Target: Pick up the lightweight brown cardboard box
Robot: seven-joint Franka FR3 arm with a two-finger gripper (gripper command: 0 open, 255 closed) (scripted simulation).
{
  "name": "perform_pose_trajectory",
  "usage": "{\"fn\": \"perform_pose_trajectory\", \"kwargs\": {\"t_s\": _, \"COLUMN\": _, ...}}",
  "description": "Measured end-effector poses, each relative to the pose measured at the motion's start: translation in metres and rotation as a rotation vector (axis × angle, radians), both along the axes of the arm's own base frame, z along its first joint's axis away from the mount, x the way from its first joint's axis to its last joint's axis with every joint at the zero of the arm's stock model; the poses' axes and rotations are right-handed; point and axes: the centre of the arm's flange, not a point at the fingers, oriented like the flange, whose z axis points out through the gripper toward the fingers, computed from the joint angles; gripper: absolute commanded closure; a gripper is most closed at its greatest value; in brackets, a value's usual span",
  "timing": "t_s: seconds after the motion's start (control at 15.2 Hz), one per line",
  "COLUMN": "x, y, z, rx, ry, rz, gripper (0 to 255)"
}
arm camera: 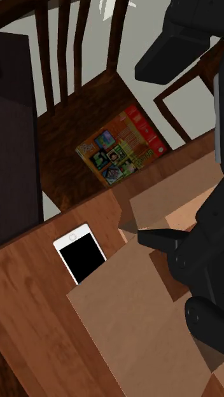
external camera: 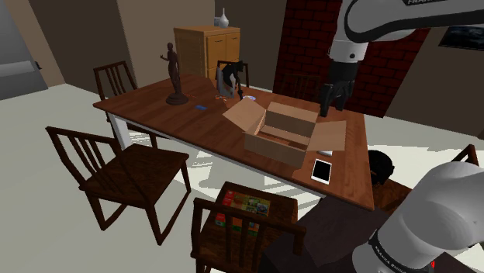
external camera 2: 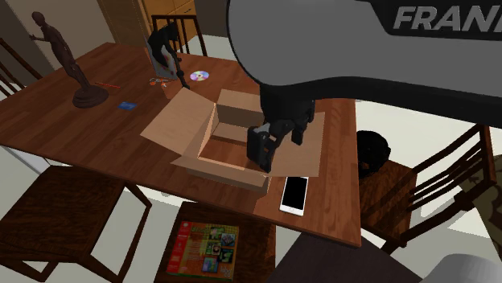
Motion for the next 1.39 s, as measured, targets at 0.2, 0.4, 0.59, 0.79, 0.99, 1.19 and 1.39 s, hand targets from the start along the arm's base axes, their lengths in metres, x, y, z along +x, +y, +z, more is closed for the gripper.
{"fn": "perform_pose_trajectory", "kwargs": {"t_s": 0.2, "x": 0.018, "y": -0.028, "z": -0.022, "rx": 0.006, "ry": -0.007, "rz": -0.024, "gripper": 0}}
{"fn": "perform_pose_trajectory", "kwargs": {"t_s": 0.4, "x": 0.041, "y": -0.054, "z": -0.037, "rx": 0.012, "ry": -0.014, "rz": -0.048, "gripper": 0}}
{"fn": "perform_pose_trajectory", "kwargs": {"t_s": 0.59, "x": 0.058, "y": -0.086, "z": -0.056, "rx": 0.017, "ry": -0.022, "rz": -0.072, "gripper": 0}}
{"fn": "perform_pose_trajectory", "kwargs": {"t_s": 0.79, "x": 0.079, "y": -0.117, "z": -0.076, "rx": 0.023, "ry": -0.029, "rz": -0.096, "gripper": 0}}
{"fn": "perform_pose_trajectory", "kwargs": {"t_s": 0.99, "x": 0.096, "y": -0.147, "z": -0.094, "rx": 0.028, "ry": -0.036, "rz": -0.120, "gripper": 0}}
{"fn": "perform_pose_trajectory", "kwargs": {"t_s": 1.19, "x": 0.113, "y": -0.177, "z": -0.112, "rx": 0.034, "ry": -0.043, "rz": -0.144, "gripper": 0}}
{"fn": "perform_pose_trajectory", "kwargs": {"t_s": 1.39, "x": 0.129, "y": -0.209, "z": -0.131, "rx": 0.039, "ry": -0.050, "rz": -0.169, "gripper": 0}}
